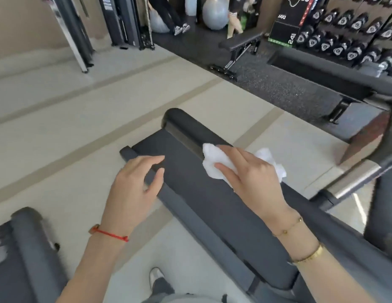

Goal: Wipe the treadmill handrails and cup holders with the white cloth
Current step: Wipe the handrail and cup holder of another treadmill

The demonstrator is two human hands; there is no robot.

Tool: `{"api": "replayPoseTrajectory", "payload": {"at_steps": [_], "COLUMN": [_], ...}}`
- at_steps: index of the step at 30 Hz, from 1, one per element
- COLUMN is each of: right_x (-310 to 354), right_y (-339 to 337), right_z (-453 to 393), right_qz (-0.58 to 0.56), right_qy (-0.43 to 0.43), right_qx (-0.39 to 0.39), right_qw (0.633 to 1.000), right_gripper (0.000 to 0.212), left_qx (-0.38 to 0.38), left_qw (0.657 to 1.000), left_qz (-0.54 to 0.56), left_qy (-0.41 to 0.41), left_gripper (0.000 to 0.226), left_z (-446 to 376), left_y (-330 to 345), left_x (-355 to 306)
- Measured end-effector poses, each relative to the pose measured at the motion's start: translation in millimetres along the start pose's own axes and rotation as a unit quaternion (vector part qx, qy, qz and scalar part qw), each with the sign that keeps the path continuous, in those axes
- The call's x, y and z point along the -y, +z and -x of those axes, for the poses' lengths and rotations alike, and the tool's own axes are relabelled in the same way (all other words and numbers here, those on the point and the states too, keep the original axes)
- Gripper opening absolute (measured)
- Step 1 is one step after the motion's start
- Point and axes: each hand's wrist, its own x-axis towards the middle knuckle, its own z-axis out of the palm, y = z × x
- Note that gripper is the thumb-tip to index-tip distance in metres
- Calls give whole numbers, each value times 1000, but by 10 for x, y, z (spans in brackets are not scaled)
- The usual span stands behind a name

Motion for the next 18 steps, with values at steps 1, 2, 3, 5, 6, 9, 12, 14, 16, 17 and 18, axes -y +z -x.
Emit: {"api": "replayPoseTrajectory", "payload": {"at_steps": [1,2,3,5,6,9,12,14,16,17,18], "right_x": [157,328,501,825,964,1309,1543,1661,1756,1797,1830], "right_y": [115,238,357,614,740,1093,1451,1698,1938,2066,2201], "right_z": [-142,-286,-418,-666,-783,-1109,-1370,-1524,-1679,-1763,-1855], "right_qz": [-30,-58,-78,-99,-108,-156,-177,-191,-195,-200,-206], "right_qy": [-4,-6,-7,-8,-3,5,-12,-16,-23,-25,-25], "right_qx": [2,8,16,42,64,128,164,175,177,179,184], "right_qw": [1000,998,997,994,992,979,970,966,964,963,961], "right_gripper": [27,28,29,28,28,30,29,28,27,27,27], "left_qx": [-12,-24,-35,-55,-64,-73,-80,-81,-82,-84,-85], "left_qw": [1000,999,999,996,995,989,983,979,975,973,971], "left_qz": [-9,-20,-32,-56,-68,-93,-97,-91,-79,-73,-70], "left_qy": [-9,-20,-27,-39,-46,-87,-131,-164,-193,-204,-213], "left_gripper": [24,23,23,26,27,21,24,24,24,24,24], "left_z": [-24,-49,-73,-107,-123,-140,-177,-229,-318,-377,-452], "left_y": [-143,-296,-449,-739,-862,-1171,-1380,-1455,-1482,-1491,-1493], "left_x": [185,377,566,931,1103,1548,1910,2132,2347,2456,2570]}}
